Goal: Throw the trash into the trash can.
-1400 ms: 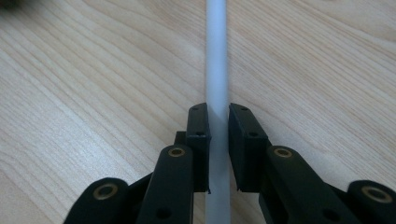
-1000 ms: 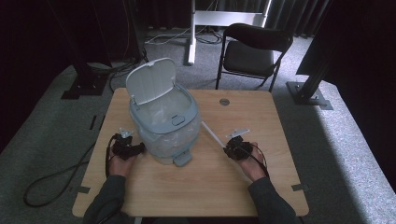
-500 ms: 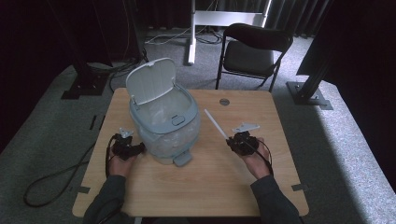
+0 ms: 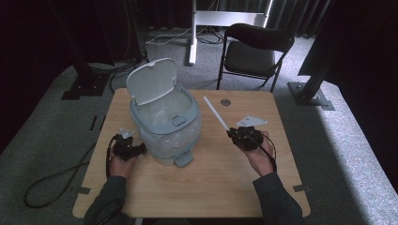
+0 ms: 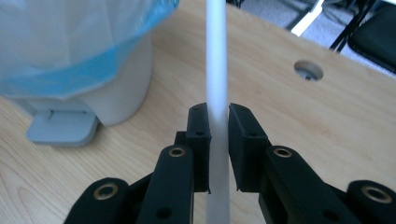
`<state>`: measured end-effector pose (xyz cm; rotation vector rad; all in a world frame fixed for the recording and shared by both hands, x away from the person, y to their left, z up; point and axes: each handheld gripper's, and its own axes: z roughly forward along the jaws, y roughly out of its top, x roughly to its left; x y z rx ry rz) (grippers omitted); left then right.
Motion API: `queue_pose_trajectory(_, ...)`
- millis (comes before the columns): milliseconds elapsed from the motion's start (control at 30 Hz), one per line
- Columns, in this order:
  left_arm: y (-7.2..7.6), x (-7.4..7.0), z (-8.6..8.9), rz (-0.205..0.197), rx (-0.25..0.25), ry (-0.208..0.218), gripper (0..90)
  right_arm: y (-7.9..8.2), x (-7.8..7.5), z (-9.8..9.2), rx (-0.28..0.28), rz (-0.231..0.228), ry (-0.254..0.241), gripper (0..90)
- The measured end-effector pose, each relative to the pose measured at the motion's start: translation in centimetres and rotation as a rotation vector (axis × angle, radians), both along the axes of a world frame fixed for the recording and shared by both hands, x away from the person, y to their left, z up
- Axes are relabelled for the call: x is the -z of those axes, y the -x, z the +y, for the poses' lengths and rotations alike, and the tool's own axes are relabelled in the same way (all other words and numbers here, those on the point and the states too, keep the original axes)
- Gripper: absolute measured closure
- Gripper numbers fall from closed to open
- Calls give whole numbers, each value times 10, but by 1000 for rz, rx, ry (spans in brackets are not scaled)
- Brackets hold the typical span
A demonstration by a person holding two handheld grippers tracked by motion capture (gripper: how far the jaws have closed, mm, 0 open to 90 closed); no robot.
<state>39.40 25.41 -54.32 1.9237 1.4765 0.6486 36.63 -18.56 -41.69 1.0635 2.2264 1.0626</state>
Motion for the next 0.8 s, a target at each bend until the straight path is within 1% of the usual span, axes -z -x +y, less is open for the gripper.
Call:
queue_pose_trajectory(233,0,0,0,0,0,0,304,3,-20,4,-19,-55,-10,788)
queue_pose_trajectory(300,0,0,0,0,0,0,304,3,-25,5,-22,-66,-14,788)
queue_pose_trajectory(333,0,0,0,0,0,0,304,3,-25,5,-22,-66,-14,788)
queue_pose_trajectory(433,0,0,0,0,0,0,304,5,-35,9,-37,-102,-25,788)
queue_pose_trajectory(800,0,0,0,0,0,0,304,9,-56,20,-62,-156,-42,788)
